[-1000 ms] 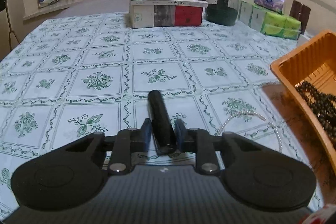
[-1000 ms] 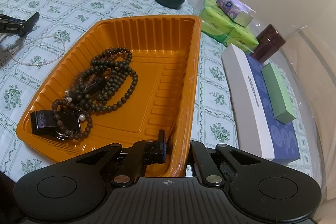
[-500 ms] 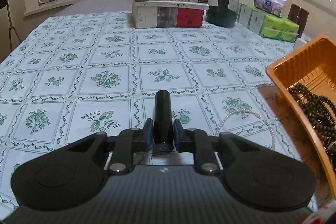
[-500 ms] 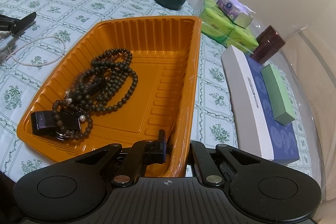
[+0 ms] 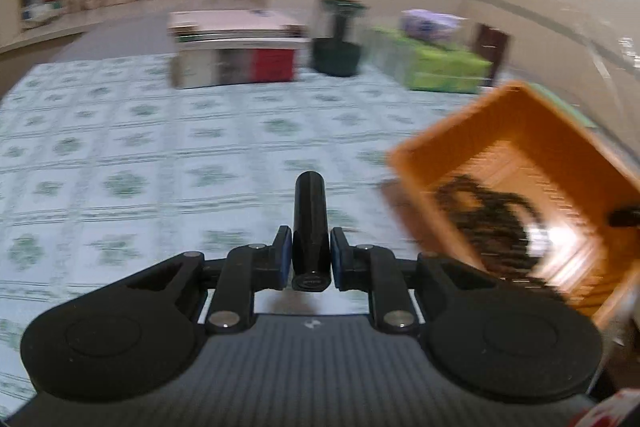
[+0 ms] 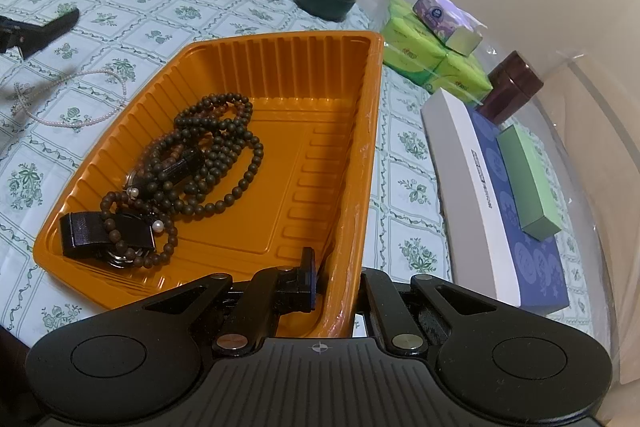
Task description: Organize jewelry
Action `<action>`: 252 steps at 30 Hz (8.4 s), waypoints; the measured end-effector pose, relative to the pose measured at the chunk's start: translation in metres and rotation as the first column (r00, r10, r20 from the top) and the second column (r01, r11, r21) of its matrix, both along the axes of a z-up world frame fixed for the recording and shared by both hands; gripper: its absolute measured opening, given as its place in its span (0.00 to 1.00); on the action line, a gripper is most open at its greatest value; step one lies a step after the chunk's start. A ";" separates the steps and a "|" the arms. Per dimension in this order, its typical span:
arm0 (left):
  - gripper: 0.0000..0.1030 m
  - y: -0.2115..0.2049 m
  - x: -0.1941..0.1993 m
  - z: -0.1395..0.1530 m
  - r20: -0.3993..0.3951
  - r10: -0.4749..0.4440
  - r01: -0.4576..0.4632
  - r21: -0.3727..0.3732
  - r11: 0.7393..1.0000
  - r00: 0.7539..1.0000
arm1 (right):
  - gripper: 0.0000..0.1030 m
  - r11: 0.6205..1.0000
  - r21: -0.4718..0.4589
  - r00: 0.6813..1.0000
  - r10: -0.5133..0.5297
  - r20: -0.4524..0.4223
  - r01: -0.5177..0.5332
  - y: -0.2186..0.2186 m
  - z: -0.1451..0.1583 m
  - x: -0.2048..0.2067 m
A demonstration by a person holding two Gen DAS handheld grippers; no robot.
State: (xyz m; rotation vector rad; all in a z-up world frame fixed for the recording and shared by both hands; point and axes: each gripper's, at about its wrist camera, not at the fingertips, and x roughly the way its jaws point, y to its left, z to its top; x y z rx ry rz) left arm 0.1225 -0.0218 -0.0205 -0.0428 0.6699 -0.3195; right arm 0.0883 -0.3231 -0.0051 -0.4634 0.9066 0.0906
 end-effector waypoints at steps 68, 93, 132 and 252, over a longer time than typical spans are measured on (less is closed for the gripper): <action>0.02 0.006 -0.002 -0.059 -0.086 0.022 -0.004 0.199 0.980 0.996 | 0.05 1.000 0.000 1.000 0.001 -0.001 -0.001 -0.003 -0.005 -0.001; 0.02 0.035 0.011 0.123 0.195 -0.084 0.074 0.060 0.995 0.977 | 0.05 1.000 -0.002 1.000 0.014 0.012 -0.014 -0.001 0.001 -0.005; 0.02 -0.074 0.009 0.171 0.164 -0.380 0.382 0.017 0.924 0.910 | 0.05 0.999 0.039 1.000 -0.001 0.005 0.001 -0.009 -0.003 -0.001; 1.00 -0.019 -0.146 0.006 -0.217 0.229 -0.217 0.076 0.973 0.949 | 0.75 0.874 0.466 0.990 -0.119 -0.071 0.139 0.065 0.005 -0.106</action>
